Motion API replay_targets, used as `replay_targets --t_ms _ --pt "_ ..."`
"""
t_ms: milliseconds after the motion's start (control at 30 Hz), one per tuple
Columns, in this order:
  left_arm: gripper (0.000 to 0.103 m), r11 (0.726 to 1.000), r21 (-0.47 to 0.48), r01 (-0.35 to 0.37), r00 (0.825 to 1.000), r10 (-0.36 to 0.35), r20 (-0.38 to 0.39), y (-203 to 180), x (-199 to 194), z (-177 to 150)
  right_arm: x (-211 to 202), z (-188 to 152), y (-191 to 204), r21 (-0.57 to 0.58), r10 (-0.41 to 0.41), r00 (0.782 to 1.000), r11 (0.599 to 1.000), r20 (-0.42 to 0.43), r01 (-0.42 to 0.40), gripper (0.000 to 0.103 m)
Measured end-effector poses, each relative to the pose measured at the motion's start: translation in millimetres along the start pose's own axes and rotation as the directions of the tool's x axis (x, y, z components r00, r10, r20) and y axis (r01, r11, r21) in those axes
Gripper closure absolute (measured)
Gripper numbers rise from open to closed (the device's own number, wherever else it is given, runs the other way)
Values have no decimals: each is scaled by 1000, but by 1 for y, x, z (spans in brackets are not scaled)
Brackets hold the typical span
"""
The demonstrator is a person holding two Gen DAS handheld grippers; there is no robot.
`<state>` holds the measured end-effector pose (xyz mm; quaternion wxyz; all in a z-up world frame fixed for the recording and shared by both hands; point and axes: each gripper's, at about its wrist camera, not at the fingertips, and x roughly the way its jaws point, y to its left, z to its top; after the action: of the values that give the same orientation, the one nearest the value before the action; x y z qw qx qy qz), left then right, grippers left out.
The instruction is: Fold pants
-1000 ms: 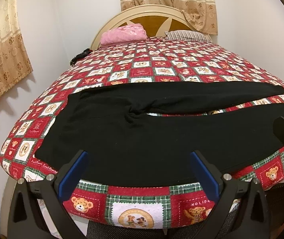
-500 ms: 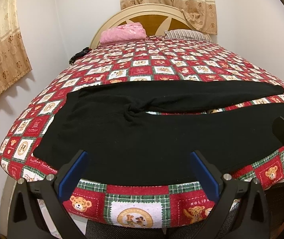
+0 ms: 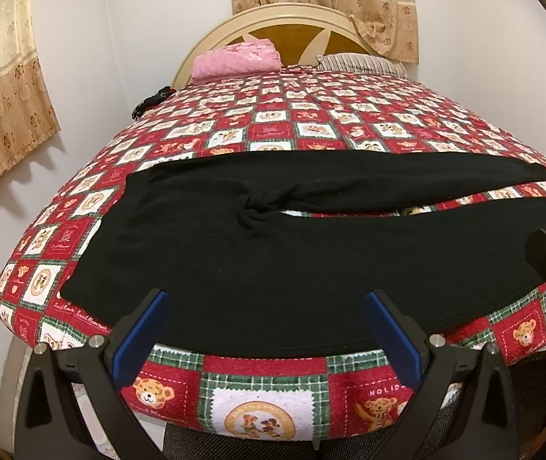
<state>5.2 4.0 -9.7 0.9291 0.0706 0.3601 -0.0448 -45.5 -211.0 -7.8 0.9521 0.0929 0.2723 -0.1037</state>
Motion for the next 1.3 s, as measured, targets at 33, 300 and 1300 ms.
replay_targets --t_ms 33,300,1300 --pt "0 1000 -2 -1 1000 0 -1 0 1 0 1 -1 0 -1 -1 1000 1000 -2 1 1" --pt "0 1000 -12 0 1000 0 -26 11 15 2 12 -4 0 -14 -12 1000 1000 -18 12 1" --pt "10 984 -136 -112 956 69 -284 226 211 124 179 83 108 -354 146 957 906 -251 -232 37"
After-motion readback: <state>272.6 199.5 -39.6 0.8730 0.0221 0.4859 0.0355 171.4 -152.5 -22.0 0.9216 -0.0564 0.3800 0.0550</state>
